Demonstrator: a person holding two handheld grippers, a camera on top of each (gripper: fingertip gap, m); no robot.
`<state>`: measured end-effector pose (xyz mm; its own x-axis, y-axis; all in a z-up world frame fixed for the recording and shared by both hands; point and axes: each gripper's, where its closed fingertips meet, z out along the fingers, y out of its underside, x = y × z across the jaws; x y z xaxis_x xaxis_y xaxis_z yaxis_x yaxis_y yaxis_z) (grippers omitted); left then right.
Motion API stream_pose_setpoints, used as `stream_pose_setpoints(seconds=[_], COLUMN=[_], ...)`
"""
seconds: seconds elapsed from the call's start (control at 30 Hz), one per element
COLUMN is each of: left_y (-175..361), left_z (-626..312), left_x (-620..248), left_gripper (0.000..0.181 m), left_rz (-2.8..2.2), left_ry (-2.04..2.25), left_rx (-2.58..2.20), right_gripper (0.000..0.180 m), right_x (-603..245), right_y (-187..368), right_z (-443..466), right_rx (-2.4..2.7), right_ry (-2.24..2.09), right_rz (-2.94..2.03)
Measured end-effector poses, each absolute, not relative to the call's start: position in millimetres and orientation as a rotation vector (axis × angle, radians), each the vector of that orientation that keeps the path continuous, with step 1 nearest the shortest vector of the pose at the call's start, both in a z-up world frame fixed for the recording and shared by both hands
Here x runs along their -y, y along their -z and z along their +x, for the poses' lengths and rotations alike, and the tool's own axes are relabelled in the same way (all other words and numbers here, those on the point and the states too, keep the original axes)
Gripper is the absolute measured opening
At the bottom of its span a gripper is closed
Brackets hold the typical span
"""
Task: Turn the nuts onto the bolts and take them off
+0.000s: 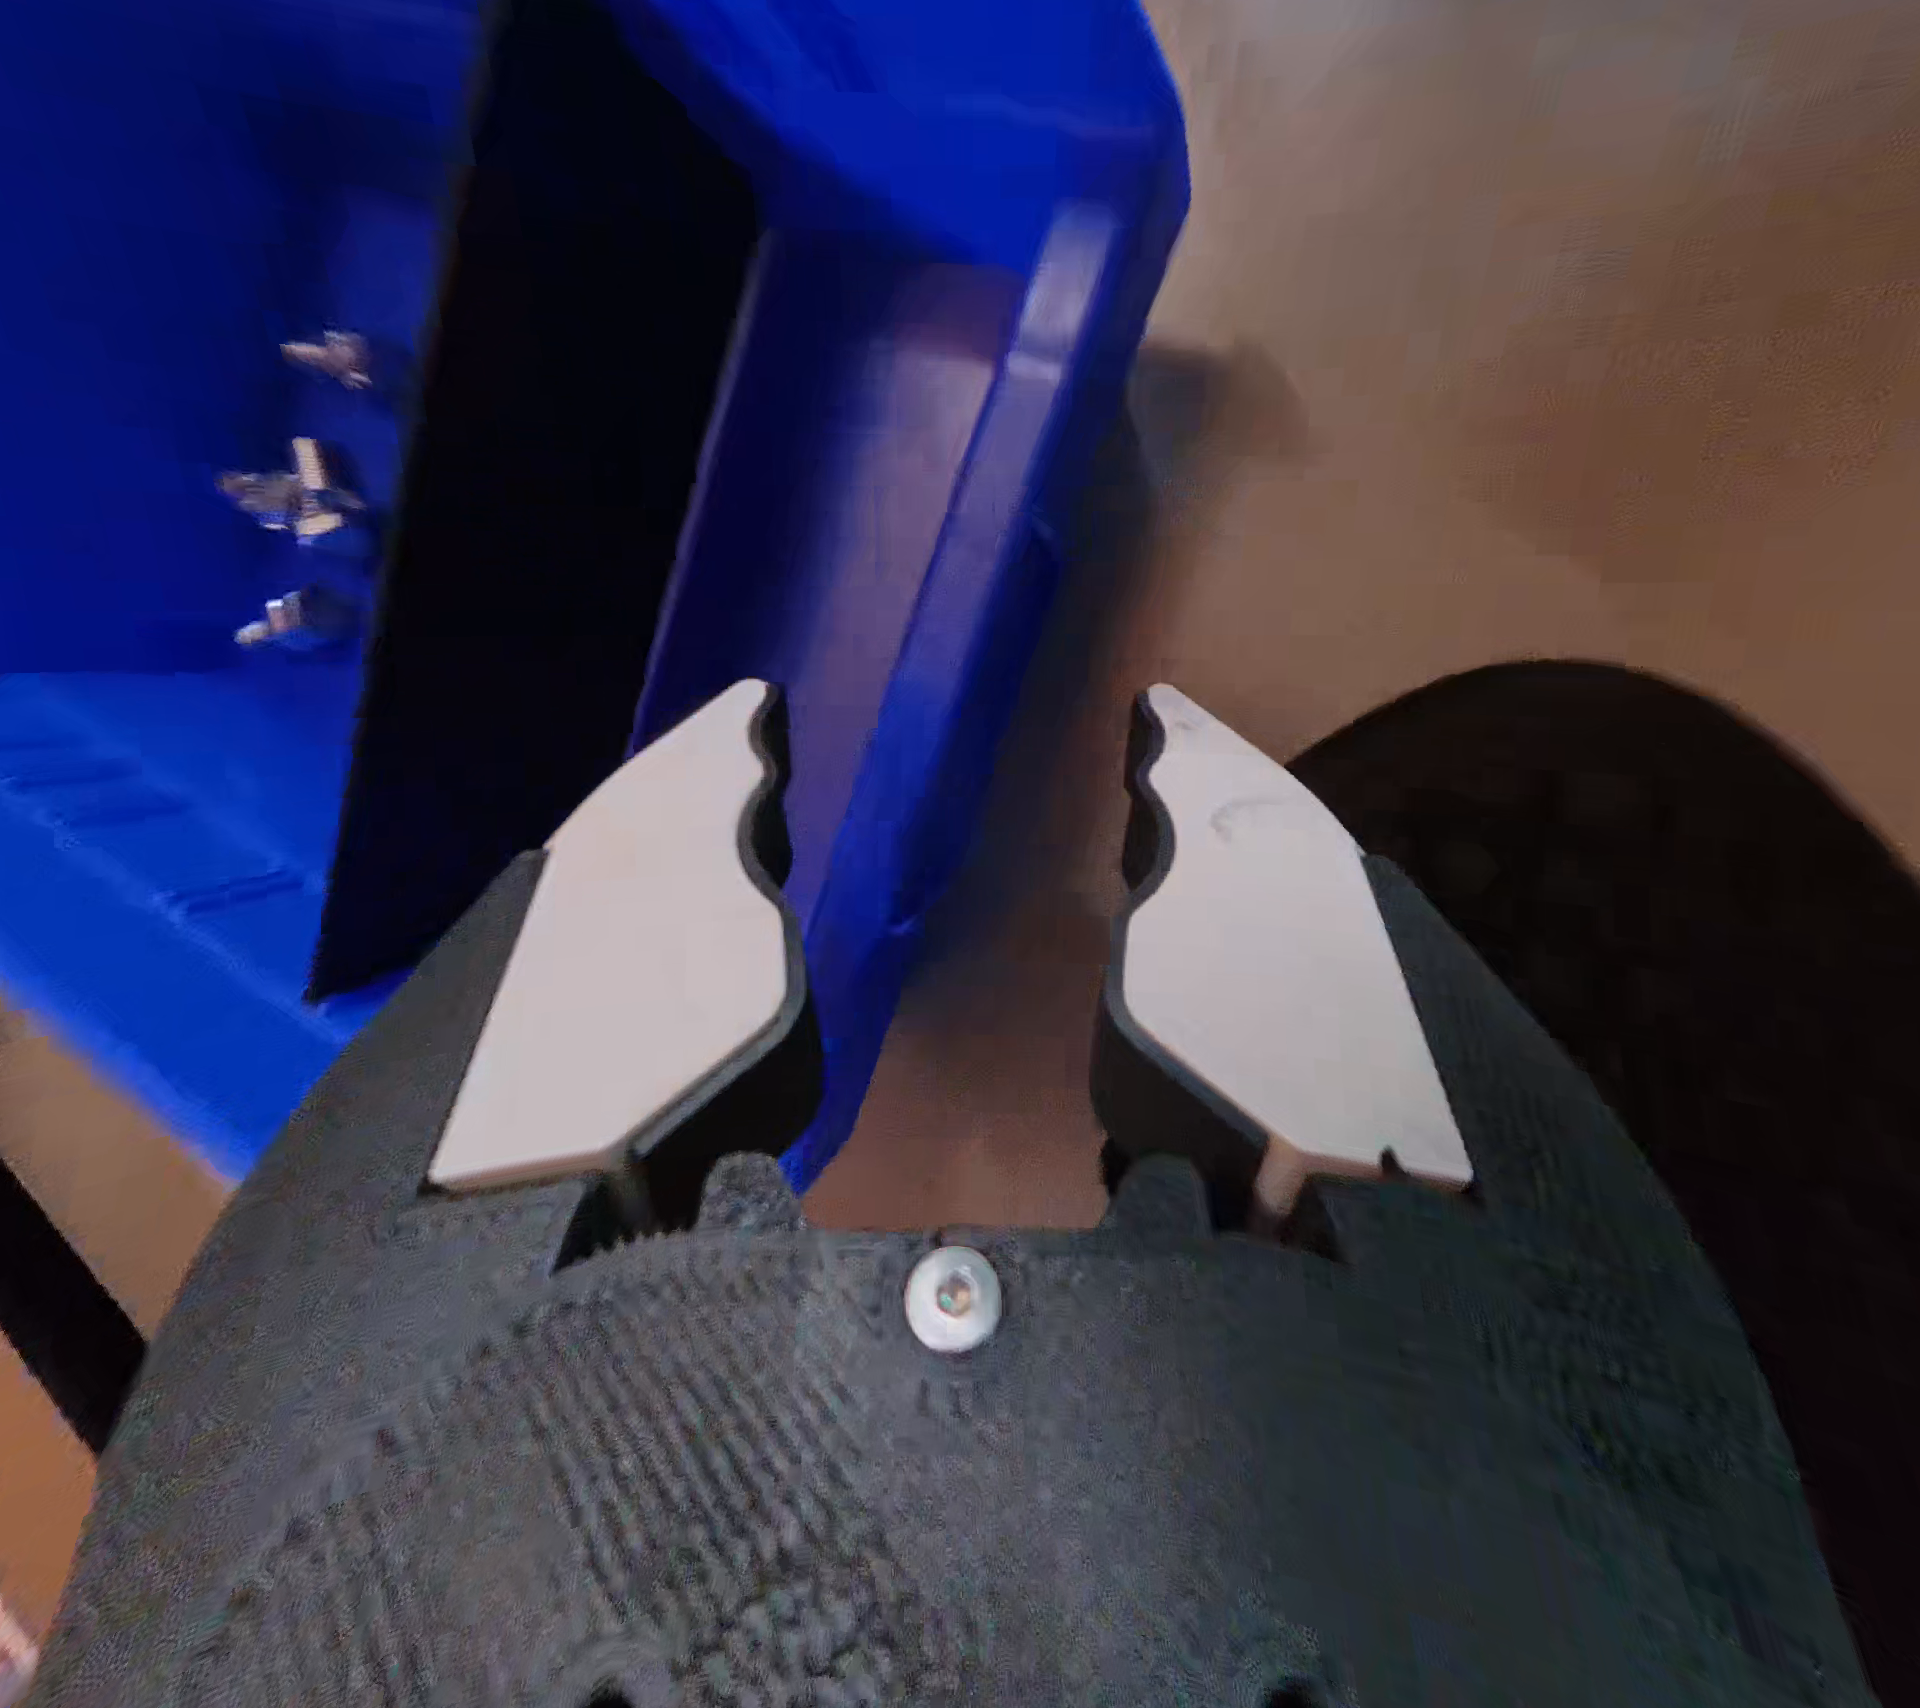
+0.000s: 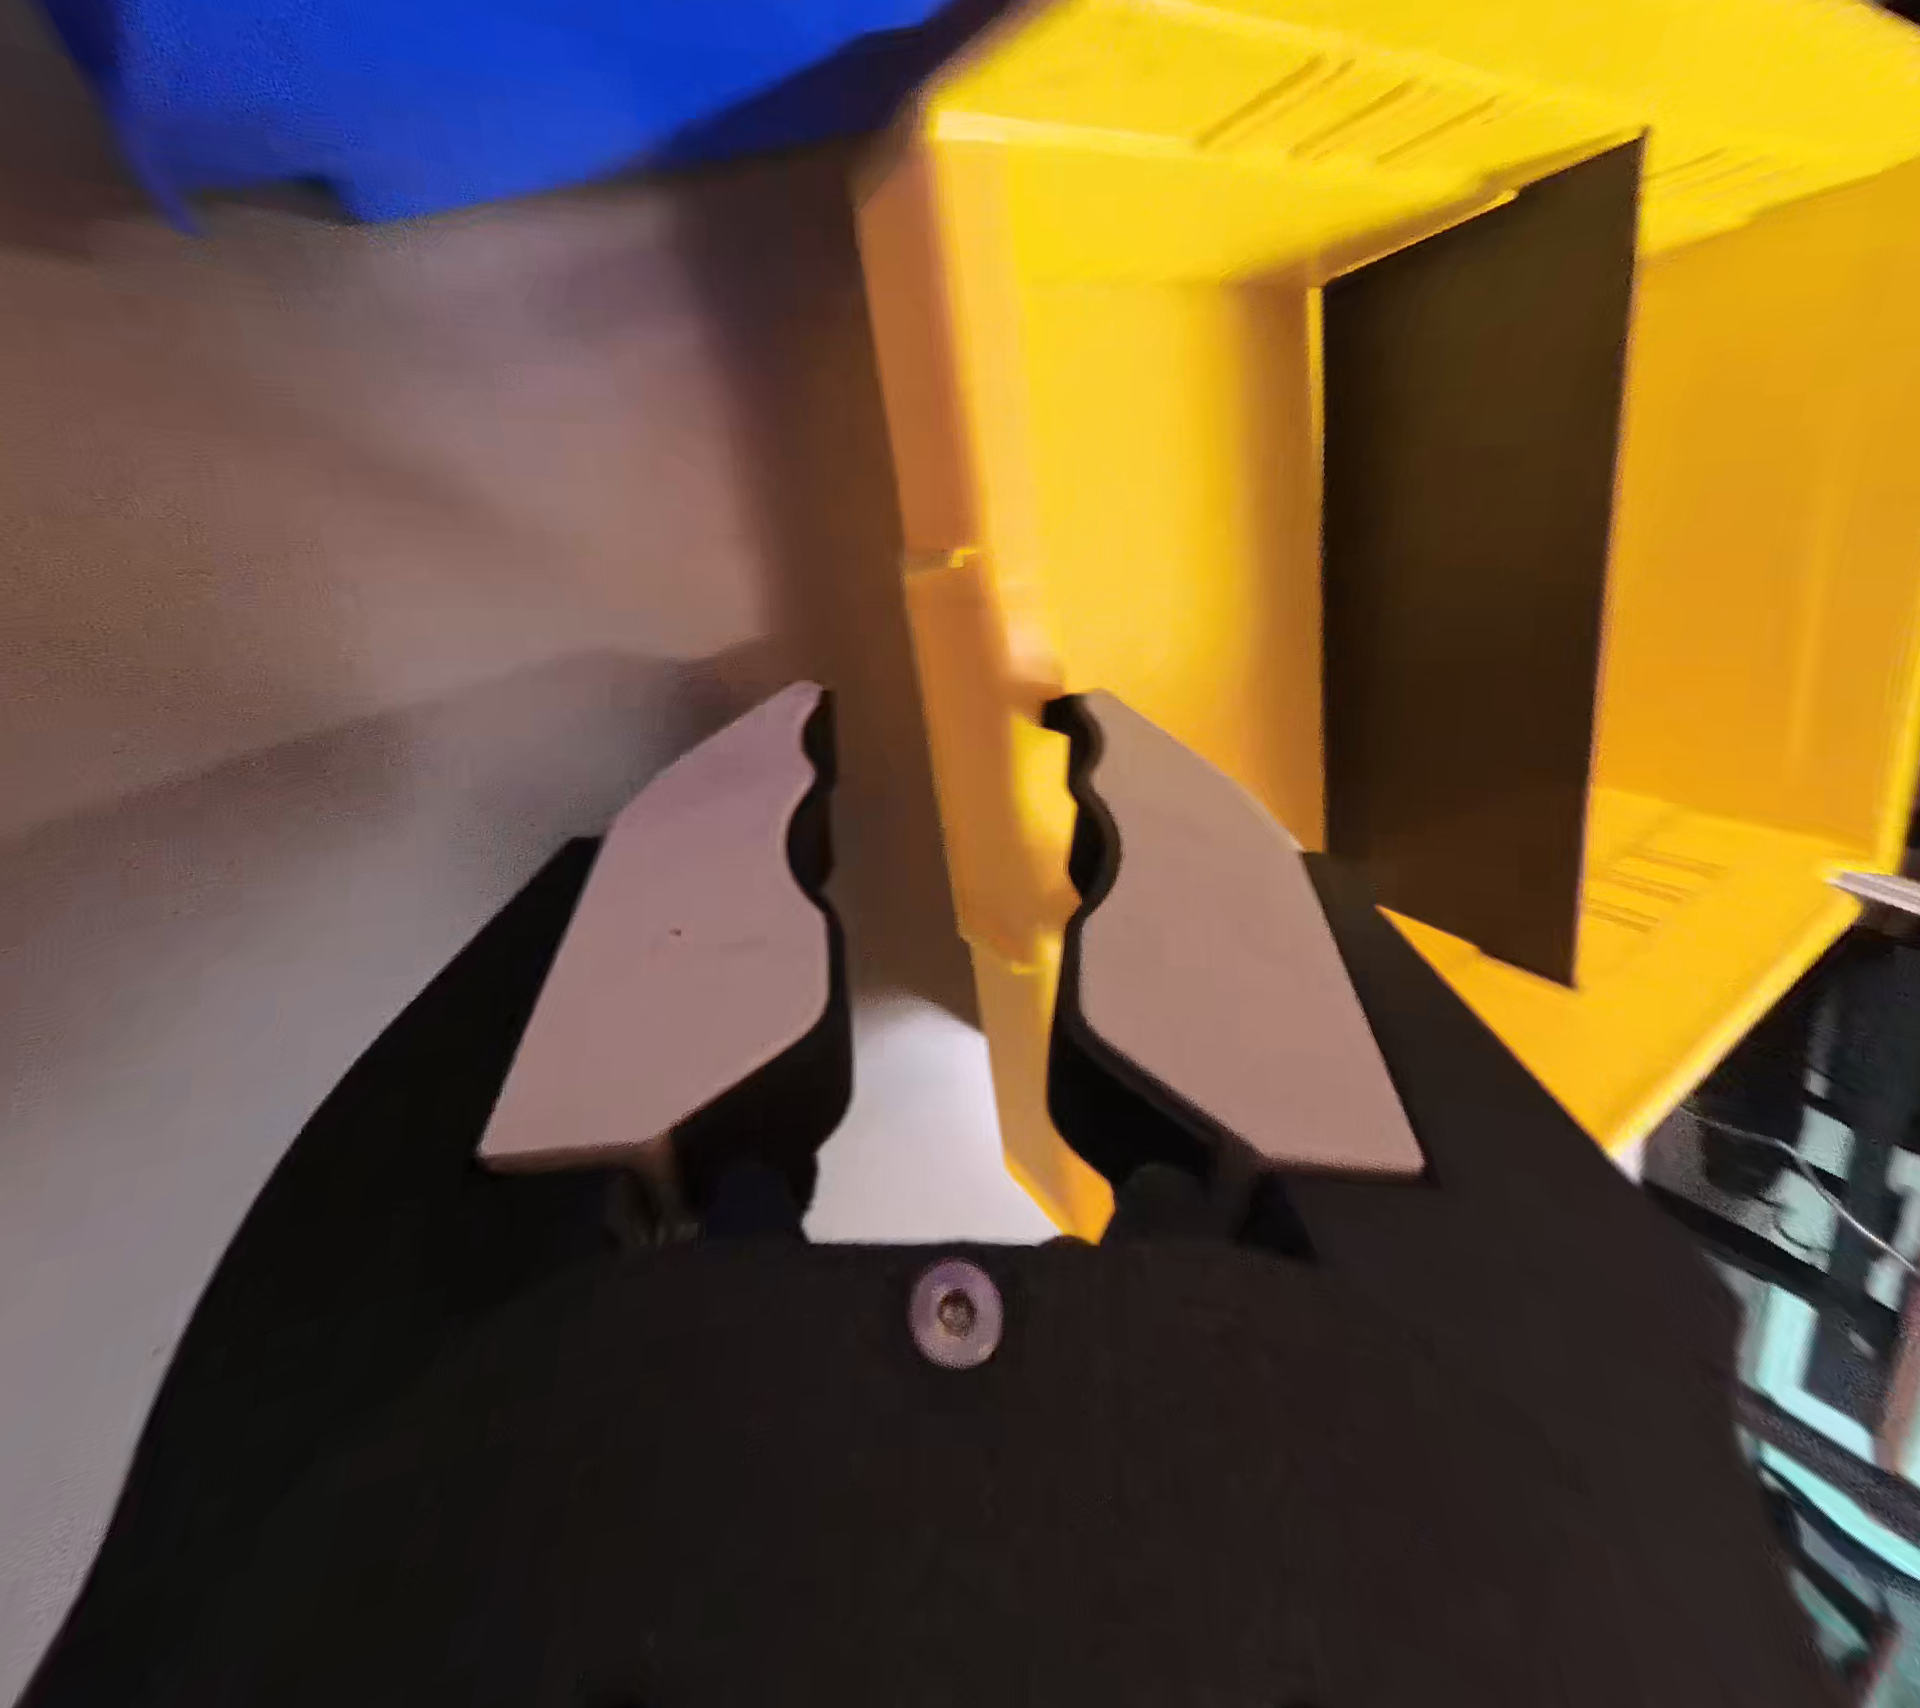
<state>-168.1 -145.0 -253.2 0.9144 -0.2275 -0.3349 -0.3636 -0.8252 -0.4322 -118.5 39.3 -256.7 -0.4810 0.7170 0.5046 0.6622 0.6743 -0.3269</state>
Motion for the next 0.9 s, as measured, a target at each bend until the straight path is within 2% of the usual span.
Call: stream_pose_setpoints(seconds=[0.03, 0.07, 0.17, 0.2, 0.33, 0.4, 0.53, 0.9], left_y=[265.0, 273.7, 285.2, 287.8, 289.0, 288.8, 289.1, 288.0], left_z=[-169.9, -173.0, -181.5, -180.9, -179.2, -178.4, -175.9, -173.3], left_x=[144.0, 143.0, 136.3, 133.3, 124.9, 121.1, 115.9, 99.8], left_gripper=[0.059, 0.057, 0.036, 0.034, 0.032, 0.031, 0.031, 0.031], left_rz=[-2.617, -2.649, -2.668, -2.67, -2.681, -2.676, -2.664, -2.589], left_ry=[-0.383, -0.416, -0.531, -0.534, -0.529, -0.529, -0.513, -0.505], left_rx=[-0.482, -0.53, -0.669, -0.695, -0.746, -0.755, -0.745, -0.746], right_gripper=[0.042, 0.04, 0.032, 0.039, 0.037, 0.026, 0.024, 0.025], right_x=[-43.5, -45.5, -56.9, -60.2, -63.7, -61.8, -65.5, -102.4], right_y=[253.8, 250.8, 248.2, 247.5, 251.7, 259.8, 258.2, 256.1], right_z=[-121.3, -122.1, -121.9, -123.6, -124.8, -123.8, -113.7, 21.2], right_rx=[2.227, 2.206, 2.186, 2.18, 2.232, 2.275, 2.239, 2.156], right_ry=[-0.1, -0.104, -0.049, -0.047, -0.115, -0.149, -0.222, -0.289], right_rz=[-1.062, -1.07, -1.01, -0.986, -1.053, -1.094, -1.164, -1.288])
